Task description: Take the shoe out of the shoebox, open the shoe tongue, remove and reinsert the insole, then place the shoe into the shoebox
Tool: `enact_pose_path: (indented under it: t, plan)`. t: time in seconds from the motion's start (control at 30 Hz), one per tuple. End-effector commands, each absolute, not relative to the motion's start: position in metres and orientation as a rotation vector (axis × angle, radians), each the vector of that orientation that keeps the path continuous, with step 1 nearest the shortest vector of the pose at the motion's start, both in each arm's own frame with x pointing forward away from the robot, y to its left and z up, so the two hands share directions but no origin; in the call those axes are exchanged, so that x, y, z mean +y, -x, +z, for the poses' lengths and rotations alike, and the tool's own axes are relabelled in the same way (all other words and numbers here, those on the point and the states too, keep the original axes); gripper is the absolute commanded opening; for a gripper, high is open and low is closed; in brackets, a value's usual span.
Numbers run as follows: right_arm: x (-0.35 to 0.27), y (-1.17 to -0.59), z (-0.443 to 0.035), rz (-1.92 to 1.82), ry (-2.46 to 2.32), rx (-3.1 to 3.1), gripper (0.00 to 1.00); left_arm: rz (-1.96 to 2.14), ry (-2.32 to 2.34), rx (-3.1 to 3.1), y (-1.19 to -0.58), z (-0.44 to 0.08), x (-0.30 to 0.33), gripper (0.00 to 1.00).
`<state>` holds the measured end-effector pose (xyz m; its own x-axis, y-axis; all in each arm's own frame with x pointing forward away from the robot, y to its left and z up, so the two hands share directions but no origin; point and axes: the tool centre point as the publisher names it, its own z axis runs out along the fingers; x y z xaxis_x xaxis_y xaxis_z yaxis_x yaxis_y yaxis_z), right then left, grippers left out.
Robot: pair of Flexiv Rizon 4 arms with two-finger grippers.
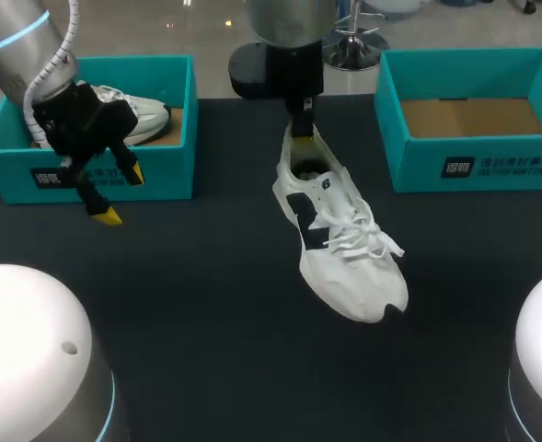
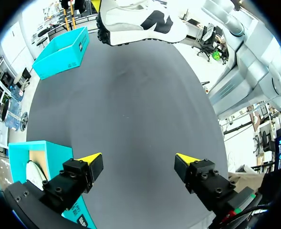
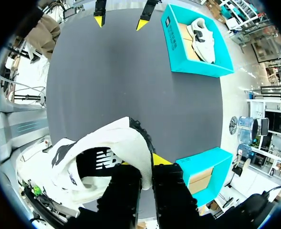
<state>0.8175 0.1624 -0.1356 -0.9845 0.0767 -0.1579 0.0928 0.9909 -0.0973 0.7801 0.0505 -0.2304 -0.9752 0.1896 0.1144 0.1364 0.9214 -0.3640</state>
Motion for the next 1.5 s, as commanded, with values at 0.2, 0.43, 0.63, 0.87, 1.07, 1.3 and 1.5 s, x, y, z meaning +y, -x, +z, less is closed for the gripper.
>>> enact_pose_path:
  t: [0.2, 0.43, 0.63, 0.87, 1.07, 1.3, 1.5]
  plan:
    - [0.162, -0.818, -0.135, -0.157, -0.126, 2.983, 0.00, 0.537, 0.250, -2.935, -0.780, -0.230, 0.051, 1.00]
    - [0.162, -0.818, -0.135, -0.157, -0.126, 2.983, 0.00, 0.537, 0.250, -2.935, -0.780, -0.230, 0.051, 1.00]
    - [0.116, -0.850, -0.126, -0.164, -0.162, 2.962, 0.00, 0.537, 0.250, -2.935, -0.780, -0.230, 0.051, 1.00]
    - [0.032, -0.919, -0.102, -0.248, -0.190, 2.912, 0.00, 0.537, 0.250, -2.935, -0.780, -0.230, 0.051, 1.00]
    - [-0.020, -0.963, -0.102, -0.305, -0.211, 2.904, 0.00, 0.537, 0.250, -2.935, -0.780, -0.230, 0.051, 1.00]
    - [-0.063, -1.003, -0.119, -0.281, -0.282, 2.910, 0.00, 0.537, 0.250, -2.935, -0.780, -0.230, 0.051, 1.00]
    - [-0.086, -1.024, -0.129, -0.270, -0.365, 2.915, 0.00, 0.537, 0.250, -2.935, -0.780, -0.230, 0.051, 1.00]
